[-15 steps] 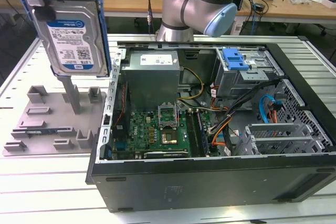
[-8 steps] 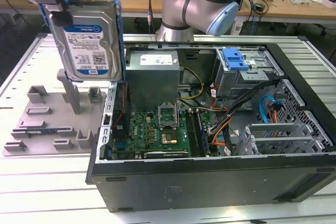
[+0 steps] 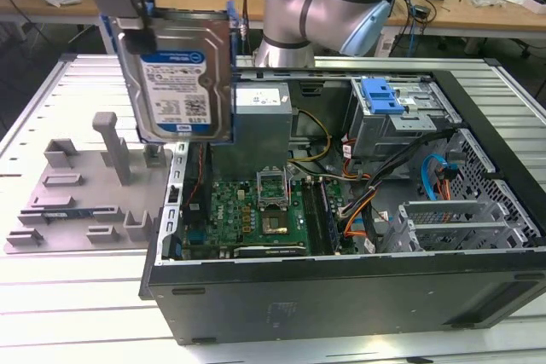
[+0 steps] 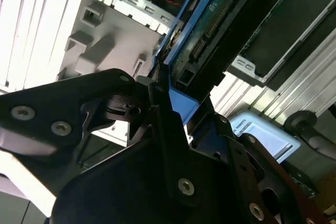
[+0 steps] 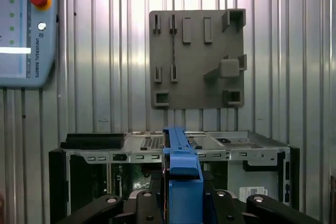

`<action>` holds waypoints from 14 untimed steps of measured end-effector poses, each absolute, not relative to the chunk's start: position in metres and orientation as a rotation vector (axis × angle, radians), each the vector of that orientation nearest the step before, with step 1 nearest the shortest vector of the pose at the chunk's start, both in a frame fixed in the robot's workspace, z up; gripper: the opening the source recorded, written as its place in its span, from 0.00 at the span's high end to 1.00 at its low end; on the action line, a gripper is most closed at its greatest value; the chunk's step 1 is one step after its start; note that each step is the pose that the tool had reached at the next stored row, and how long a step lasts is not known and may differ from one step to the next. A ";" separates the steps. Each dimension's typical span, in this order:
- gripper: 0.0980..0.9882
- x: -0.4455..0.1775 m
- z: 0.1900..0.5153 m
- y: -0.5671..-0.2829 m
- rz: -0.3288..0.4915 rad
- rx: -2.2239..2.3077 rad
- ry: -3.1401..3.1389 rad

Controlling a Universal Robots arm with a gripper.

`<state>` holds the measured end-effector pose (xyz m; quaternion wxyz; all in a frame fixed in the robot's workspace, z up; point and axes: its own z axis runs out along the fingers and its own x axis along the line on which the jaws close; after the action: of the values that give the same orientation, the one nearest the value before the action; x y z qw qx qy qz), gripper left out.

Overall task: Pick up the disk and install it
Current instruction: 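Pick up the disk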

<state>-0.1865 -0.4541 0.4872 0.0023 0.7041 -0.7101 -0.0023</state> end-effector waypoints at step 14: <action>0.70 -0.114 0.487 -0.488 -0.007 2.209 -2.228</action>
<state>-0.1137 -0.4884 0.4872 0.0023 0.7040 -0.7102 -0.0023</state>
